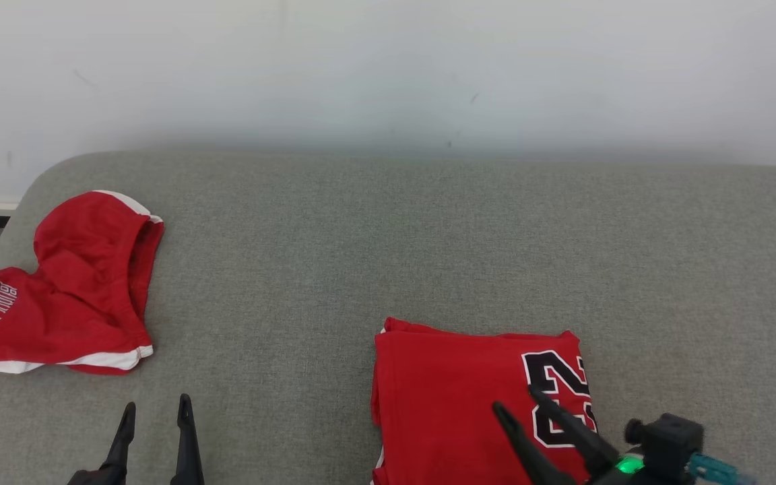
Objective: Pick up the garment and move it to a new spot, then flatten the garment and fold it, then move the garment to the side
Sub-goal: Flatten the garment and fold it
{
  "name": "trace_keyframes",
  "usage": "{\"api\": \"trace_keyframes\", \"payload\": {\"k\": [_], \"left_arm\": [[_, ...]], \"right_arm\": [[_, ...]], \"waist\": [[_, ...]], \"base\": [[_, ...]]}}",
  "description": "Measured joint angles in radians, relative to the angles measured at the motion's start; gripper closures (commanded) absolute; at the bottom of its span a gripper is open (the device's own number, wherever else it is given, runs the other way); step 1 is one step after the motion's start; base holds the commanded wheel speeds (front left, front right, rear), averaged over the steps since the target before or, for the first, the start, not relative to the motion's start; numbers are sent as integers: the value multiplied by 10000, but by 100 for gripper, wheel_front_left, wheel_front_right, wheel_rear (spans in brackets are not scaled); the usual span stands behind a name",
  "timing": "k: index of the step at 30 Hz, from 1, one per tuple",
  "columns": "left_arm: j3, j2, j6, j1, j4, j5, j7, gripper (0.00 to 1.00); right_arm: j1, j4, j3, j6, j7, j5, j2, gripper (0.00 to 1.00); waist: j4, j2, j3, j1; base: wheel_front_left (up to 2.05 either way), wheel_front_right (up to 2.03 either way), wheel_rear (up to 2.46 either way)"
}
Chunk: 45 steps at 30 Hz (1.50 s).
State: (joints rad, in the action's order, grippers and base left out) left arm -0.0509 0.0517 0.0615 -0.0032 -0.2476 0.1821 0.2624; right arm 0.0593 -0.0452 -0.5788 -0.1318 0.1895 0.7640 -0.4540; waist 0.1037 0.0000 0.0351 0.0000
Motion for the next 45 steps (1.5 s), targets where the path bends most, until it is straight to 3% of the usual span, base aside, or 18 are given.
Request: {"api": "trace_keyframes", "payload": {"k": [12,17,25,35,45], "left_arm": [[-71,21,-2,151,190,-52,0,0],[-132,56,-25,223,355,-117,2,0],[-94,268,-261,503,734,-608,0,0],[125,428,-462,790,815,-894,-17,0],[217,627,-568,904,955,-1009,-46,0]], "right_arm": [[-961,86,4403,0,679,-2414,1724,0],[-1404,422,5271,0,723,-3578,2278,0],[-1880,719,5960,0,742,-4420,3126,0],[-2149,527,5986,0,746,-5584,3469,0],[-2166,293,6015,0,746,-5808,3676,0]], "waist": [[-565,0,-183,0],[-822,0,-285,0],[-1151,0,-470,0],[-1301,0,-716,0],[-1220,0,-811,0]], "base": [[0,0,0],[0,0,0],[0,0,0],[0,0,0],[0,0,0]]}}
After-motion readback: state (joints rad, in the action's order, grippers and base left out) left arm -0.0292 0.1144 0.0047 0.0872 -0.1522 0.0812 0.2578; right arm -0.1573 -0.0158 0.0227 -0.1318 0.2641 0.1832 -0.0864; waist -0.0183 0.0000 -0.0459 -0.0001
